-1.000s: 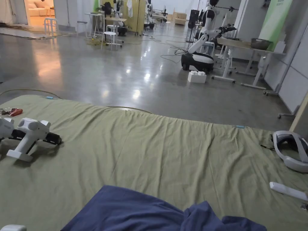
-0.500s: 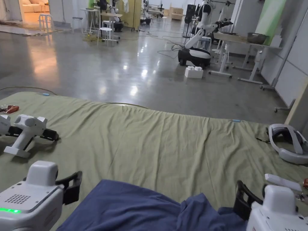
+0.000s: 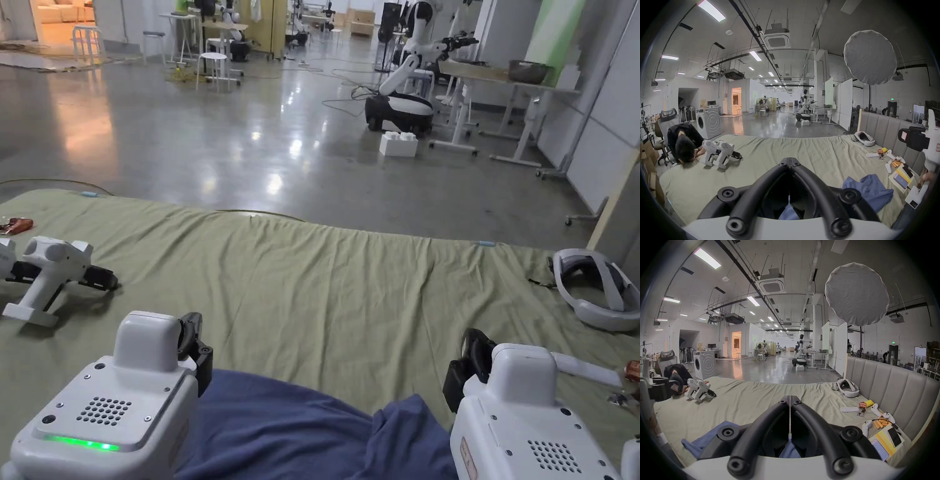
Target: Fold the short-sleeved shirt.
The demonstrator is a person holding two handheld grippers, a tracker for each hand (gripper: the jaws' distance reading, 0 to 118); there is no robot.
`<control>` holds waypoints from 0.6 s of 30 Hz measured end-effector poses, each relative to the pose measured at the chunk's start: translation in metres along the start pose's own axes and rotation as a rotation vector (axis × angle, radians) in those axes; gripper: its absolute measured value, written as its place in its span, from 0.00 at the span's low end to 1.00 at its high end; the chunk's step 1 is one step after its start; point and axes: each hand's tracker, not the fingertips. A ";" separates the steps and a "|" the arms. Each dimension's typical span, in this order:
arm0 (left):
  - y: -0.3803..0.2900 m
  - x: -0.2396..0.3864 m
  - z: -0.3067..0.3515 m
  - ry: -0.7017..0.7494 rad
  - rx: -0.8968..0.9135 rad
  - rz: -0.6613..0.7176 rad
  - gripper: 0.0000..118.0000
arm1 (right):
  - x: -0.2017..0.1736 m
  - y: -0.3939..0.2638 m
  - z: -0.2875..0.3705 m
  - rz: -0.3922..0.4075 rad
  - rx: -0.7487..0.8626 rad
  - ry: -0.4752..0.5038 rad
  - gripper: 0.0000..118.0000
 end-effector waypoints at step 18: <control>-0.016 -0.051 -0.060 -0.013 -0.322 0.093 0.01 | 0.035 -0.020 -0.016 -0.018 -0.117 -0.034 0.03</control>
